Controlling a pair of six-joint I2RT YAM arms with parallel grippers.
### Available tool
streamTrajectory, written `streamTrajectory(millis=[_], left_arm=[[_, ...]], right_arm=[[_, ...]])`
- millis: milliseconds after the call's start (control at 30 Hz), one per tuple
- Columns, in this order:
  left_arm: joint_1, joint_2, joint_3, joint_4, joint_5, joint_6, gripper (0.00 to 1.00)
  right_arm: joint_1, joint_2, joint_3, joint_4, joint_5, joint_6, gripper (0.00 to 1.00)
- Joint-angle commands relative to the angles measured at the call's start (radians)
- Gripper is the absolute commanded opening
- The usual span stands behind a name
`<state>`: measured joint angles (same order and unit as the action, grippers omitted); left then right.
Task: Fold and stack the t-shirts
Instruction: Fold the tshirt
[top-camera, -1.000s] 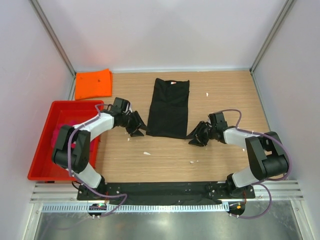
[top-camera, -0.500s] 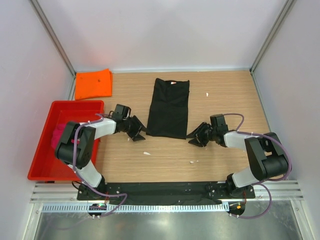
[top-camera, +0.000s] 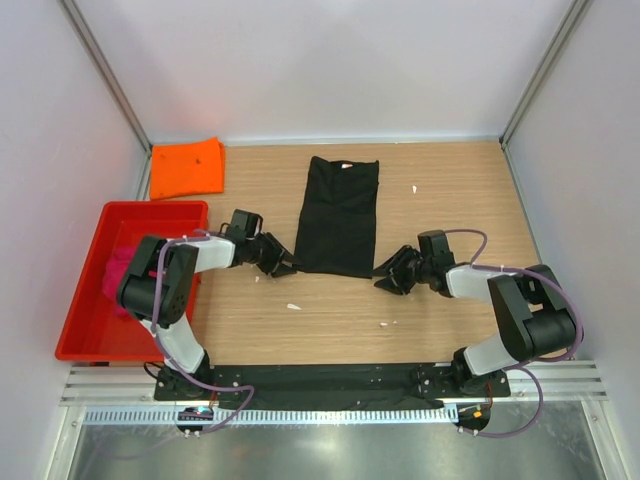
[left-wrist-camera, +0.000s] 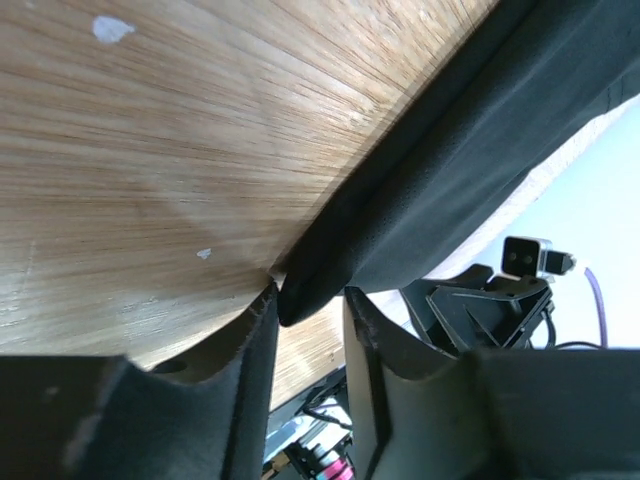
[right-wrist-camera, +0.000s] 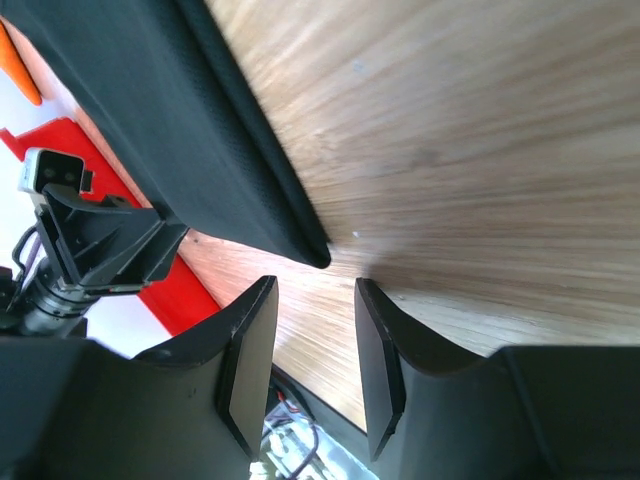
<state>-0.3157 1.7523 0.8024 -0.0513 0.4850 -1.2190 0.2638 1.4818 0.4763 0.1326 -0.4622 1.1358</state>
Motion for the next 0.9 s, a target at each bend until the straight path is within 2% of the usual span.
streamTrajectory(millis=[0, 133, 567, 733, 867], left_arm=[[0.004, 0.029, -0.005, -0.01, -0.072, 0.01, 0.33], [0.004, 0.024, -0.006, -0.015, -0.071, 0.015, 0.27], [0.004, 0.023, -0.016, -0.021, -0.052, 0.035, 0.23], [0.004, 0.023, -0.011, -0.035, -0.049, 0.053, 0.22], [0.004, 0.026, -0.006, -0.041, -0.048, 0.062, 0.2]], right_arm=[[0.017, -0.014, -0.024, 0.064, 0.034, 0.064, 0.43], [0.023, -0.021, -0.051, 0.088, 0.063, 0.117, 0.43], [0.025, 0.124, -0.093, 0.242, 0.115, 0.188, 0.42], [0.025, 0.109, -0.079, 0.191, 0.142, 0.154, 0.37], [0.025, 0.115, -0.065, 0.177, 0.139, 0.131, 0.26]])
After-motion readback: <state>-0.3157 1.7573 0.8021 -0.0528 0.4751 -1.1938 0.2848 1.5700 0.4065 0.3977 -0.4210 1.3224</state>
